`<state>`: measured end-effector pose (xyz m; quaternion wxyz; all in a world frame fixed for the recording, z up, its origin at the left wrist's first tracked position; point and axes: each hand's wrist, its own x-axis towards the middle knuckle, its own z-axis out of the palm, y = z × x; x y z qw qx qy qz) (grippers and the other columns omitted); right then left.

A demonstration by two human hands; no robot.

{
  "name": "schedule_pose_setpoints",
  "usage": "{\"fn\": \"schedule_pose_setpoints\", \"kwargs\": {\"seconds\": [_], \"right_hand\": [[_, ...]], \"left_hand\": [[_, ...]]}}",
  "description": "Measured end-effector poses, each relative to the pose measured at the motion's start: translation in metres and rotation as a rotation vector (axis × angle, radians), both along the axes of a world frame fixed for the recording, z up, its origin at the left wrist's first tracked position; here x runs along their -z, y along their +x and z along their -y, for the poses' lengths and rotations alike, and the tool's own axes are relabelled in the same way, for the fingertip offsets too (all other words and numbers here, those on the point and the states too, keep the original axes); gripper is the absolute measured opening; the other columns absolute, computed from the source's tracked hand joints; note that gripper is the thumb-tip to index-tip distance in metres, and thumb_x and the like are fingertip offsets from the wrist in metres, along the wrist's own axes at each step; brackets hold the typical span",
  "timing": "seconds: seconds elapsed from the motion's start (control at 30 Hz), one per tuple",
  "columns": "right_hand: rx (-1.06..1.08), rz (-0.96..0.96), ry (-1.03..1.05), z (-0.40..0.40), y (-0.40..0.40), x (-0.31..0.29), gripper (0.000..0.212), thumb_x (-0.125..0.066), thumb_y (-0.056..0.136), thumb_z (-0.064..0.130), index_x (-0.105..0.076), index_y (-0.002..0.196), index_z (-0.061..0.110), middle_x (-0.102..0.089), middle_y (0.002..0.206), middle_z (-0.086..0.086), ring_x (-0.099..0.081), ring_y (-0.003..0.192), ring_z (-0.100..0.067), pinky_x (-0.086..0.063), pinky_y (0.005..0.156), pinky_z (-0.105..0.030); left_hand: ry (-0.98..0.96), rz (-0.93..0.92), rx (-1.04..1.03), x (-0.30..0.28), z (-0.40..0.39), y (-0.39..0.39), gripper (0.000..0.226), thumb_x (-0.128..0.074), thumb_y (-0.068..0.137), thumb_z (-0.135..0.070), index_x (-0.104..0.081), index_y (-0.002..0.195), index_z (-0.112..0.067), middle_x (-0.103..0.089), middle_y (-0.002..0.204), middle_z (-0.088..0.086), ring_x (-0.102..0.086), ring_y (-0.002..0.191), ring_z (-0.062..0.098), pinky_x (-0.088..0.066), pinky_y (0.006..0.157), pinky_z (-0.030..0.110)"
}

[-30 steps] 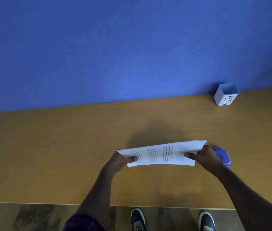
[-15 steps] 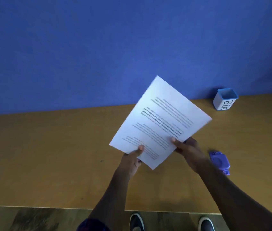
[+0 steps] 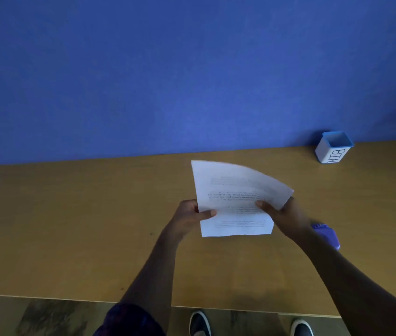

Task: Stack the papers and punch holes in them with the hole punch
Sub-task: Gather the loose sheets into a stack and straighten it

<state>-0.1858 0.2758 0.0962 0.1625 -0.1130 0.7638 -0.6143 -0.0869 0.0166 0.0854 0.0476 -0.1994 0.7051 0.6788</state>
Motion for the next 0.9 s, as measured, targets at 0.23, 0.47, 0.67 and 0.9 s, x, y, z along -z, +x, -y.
{"fn": "schedule_pose_setpoints", "kwargs": {"seconds": [0.23,0.47,0.67,0.9], "right_hand": [[0.014,0.028,0.032,-0.005,0.021,0.009,0.021,-0.075,0.088,0.015,-0.068,0.085,0.035,-0.074,0.089,0.01,-0.07,0.085,0.004,-0.059,0.086,-0.031],[0.066,-0.049,0.019,-0.004,0.014,0.023,0.038,-0.079,0.083,0.031,-0.063,0.117,0.035,-0.07,0.116,0.01,-0.065,0.107,-0.013,-0.052,0.085,-0.03],[0.107,0.261,-0.382,0.004,0.022,0.028,0.046,-0.077,0.085,0.017,-0.06,0.128,0.016,-0.07,0.125,-0.004,-0.067,0.114,-0.021,-0.054,0.094,-0.045],[0.061,0.234,-0.479,0.001,0.016,0.027,0.024,-0.065,0.089,-0.003,-0.072,0.111,0.005,-0.074,0.115,-0.012,-0.071,0.105,-0.025,-0.059,0.085,-0.036]], "left_hand": [[0.022,0.021,-0.032,0.02,-0.015,0.009,0.03,-0.082,0.084,-0.009,-0.077,0.114,-0.015,-0.078,0.115,0.0,-0.074,0.108,0.017,-0.058,0.095,0.035],[0.095,-0.045,-0.23,0.023,-0.025,0.008,0.029,-0.084,0.083,-0.017,-0.078,0.111,-0.016,-0.078,0.115,0.005,-0.073,0.111,0.026,-0.054,0.102,0.056],[0.532,-0.146,-0.312,0.019,-0.041,0.004,0.039,-0.071,0.094,-0.012,-0.067,0.13,-0.029,-0.068,0.137,0.007,-0.063,0.128,0.032,-0.046,0.107,0.061],[0.492,-0.116,-0.35,0.022,-0.016,0.012,0.054,-0.078,0.083,-0.024,-0.062,0.134,-0.022,-0.069,0.134,0.01,-0.064,0.122,0.033,-0.049,0.089,0.05]]}}
